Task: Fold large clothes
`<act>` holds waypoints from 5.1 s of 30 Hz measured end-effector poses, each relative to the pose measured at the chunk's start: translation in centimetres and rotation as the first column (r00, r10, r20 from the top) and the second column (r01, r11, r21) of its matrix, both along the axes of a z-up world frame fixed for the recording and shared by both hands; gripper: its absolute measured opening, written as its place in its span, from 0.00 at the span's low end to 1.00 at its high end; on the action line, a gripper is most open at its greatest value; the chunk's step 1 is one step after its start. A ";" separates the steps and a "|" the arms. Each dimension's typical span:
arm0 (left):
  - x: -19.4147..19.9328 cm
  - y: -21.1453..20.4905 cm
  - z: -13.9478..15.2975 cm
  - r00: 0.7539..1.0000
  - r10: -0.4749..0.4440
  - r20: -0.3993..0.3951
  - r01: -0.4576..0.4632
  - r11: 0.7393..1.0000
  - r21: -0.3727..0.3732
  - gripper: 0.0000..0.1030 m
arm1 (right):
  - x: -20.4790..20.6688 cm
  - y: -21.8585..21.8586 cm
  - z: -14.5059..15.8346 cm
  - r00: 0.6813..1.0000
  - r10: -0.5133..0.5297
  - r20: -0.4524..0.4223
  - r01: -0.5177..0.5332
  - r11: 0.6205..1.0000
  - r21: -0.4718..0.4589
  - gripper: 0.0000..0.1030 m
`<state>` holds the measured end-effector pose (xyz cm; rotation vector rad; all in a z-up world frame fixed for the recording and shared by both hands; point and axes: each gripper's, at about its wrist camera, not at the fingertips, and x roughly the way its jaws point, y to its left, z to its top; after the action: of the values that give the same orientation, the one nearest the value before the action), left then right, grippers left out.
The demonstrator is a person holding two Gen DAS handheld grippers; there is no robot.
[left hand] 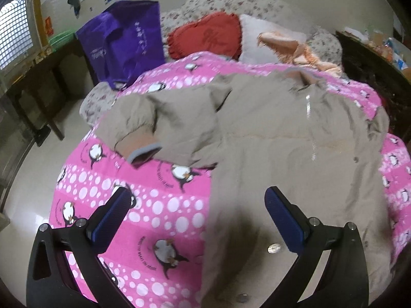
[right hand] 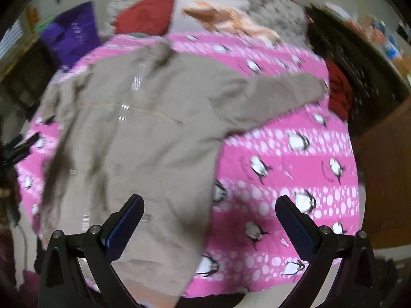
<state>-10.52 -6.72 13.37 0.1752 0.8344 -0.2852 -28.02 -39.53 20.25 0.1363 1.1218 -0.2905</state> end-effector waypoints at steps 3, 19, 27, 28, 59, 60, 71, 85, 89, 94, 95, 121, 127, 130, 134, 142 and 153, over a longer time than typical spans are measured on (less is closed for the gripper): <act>-0.2 -0.9 1.1 1.000 -0.008 0.023 0.008 1.000 -0.004 1.00 | 0.8 1.9 2.4 0.997 0.038 0.068 -0.040 0.999 0.024 1.00; 1.0 -2.6 2.4 0.998 -0.013 0.065 0.014 1.000 -0.014 1.00 | 9.1 5.1 2.5 0.941 -0.028 0.338 -0.007 0.995 0.101 1.00; 1.9 -3.4 1.1 0.999 -0.023 0.035 0.024 1.000 -0.021 1.00 | 9.7 6.7 0.4 0.930 0.029 0.366 -0.034 0.999 0.007 1.00; 2.0 -3.5 0.9 0.999 -0.024 0.029 0.025 0.999 -0.022 1.00 | 9.8 6.8 0.0 0.932 0.032 0.361 -0.035 0.999 0.001 1.00; 3.7 -5.8 -3.0 0.998 -0.035 -0.057 0.032 0.998 -0.052 1.00 | 12.8 6.4 -7.8 0.966 -0.026 0.258 0.014 0.999 0.048 1.00; 3.7 -5.8 -3.0 0.998 -0.034 -0.056 0.031 0.998 -0.052 1.00 | 12.7 6.3 -7.9 0.967 -0.030 0.254 0.018 0.999 0.050 1.00; 4.1 -5.7 -3.5 0.997 -0.033 -0.072 0.029 0.998 -0.054 1.00 | 13.1 6.7 -8.5 0.969 -0.033 0.244 0.023 0.999 0.042 1.00; 4.0 -5.7 -4.0 0.996 -0.027 -0.080 0.023 0.999 -0.046 1.00 | 13.5 6.6 -9.3 0.974 -0.039 0.224 0.020 0.996 0.087 1.00; 4.1 -5.7 -4.1 0.996 -0.024 -0.081 0.021 0.999 -0.041 1.00 | 13.6 6.9 -9.5 0.977 -0.030 0.211 0.014 0.997 0.078 1.00; 4.2 -5.6 -4.2 0.996 -0.018 -0.083 0.014 0.999 -0.044 1.00 | 13.9 7.0 -9.6 0.979 -0.031 0.201 0.018 0.998 0.068 1.00; 4.2 -5.5 -4.2 0.996 -0.019 -0.083 0.015 0.999 -0.044 1.00 | 13.9 7.0 -9.6 0.979 -0.032 0.199 0.019 0.997 0.068 1.00; 5.0 -4.8 -5.0 0.996 0.007 -0.091 -0.010 1.000 -0.029 1.00 | 14.6 7.2 -10.2 0.982 -0.035 0.186 0.018 0.996 0.091 1.00; 5.7 -3.7 -5.3 0.995 0.036 -0.092 -0.038 0.999 -0.018 1.00 | 14.9 7.2 -10.5 0.984 -0.029 0.179 0.011 0.995 0.099 1.00; 6.0 -3.2 -5.4 0.994 0.048 -0.097 -0.050 0.999 -0.015 1.00 | 15.0 7.4 -10.6 0.984 -0.021 0.176 0.002 0.994 0.106 1.00; 6.4 -2.7 -5.3 0.993 0.060 -0.099 -0.062 0.998 -0.022 1.00 | 15.1 7.5 -10.5 0.984 -0.016 0.177 -0.002 0.995 0.100 1.00; 9.1 1.3 -4.5 0.994 0.095 -0.051 -0.094 0.995 0.019 1.00 | 15.0 7.4 -10.7 0.986 0.000 0.168 -0.022 0.992 0.127 1.00; 16.4 4.4 -6.9 0.980 0.186 -0.064 -0.178 0.977 0.113 0.92 | 14.9 7.7 -11.0 0.988 0.021 0.151 -0.044 0.987 0.155 1.00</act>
<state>5.84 -2.28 6.47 0.1871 0.9342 -0.0748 -13.09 -31.82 9.25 0.2758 0.9966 -0.1589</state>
